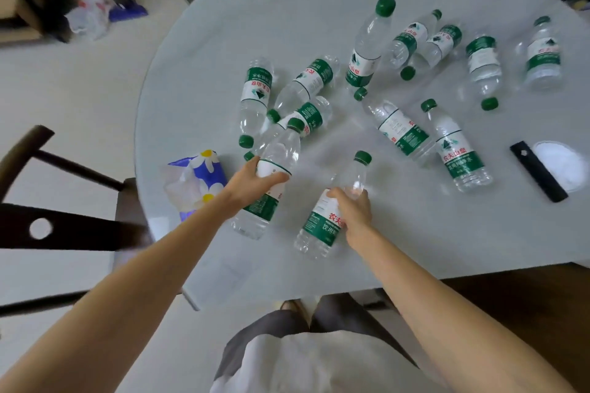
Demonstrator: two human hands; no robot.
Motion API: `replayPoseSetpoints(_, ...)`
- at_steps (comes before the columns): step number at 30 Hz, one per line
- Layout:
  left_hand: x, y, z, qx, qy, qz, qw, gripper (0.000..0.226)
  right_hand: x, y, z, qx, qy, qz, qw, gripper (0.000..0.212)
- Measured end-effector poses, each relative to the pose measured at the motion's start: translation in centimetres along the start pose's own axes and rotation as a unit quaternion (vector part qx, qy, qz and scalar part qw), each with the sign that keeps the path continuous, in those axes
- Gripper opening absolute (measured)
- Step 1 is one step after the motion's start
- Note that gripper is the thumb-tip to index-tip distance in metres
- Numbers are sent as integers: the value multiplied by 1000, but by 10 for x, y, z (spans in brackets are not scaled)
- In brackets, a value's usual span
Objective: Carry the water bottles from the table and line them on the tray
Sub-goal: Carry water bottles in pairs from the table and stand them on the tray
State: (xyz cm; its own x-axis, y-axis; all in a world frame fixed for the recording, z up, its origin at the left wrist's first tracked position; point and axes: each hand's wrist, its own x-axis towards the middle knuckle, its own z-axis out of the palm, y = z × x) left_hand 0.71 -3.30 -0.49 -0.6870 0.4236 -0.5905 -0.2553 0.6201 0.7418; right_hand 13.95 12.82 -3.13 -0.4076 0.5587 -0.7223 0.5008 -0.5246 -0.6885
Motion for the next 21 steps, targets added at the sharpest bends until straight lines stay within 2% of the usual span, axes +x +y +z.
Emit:
replayPoseSetpoints(2,-14,-4,-6,-82,33,-19,996,25,-4,-12,-4,25,-95,1,995,34)
replayPoseSetpoints(5,-39,-14,-8,-213,95,-41,972,27,-12,-28,3,76,-228,34,970,23)
replayPoseSetpoints(9,-74,-37,0,-376,203,-76,901,30,-19,-42,35,16,-333,97,938,45)
replayPoseSetpoints(11,-95,-54,-1,-440,239,-86,862,41,-23,-43,57,-46,-374,109,920,55)
replayPoseSetpoints(14,-136,-76,-9,-509,290,-80,806,57,-43,-37,94,-138,-424,112,888,62)
replayPoseSetpoints(17,-184,-101,-21,-545,350,-42,761,46,-81,-16,135,-186,-480,125,848,48)
replayPoseSetpoints(21,-250,-141,-36,-557,428,-25,711,45,-145,30,187,-252,-563,145,774,49)
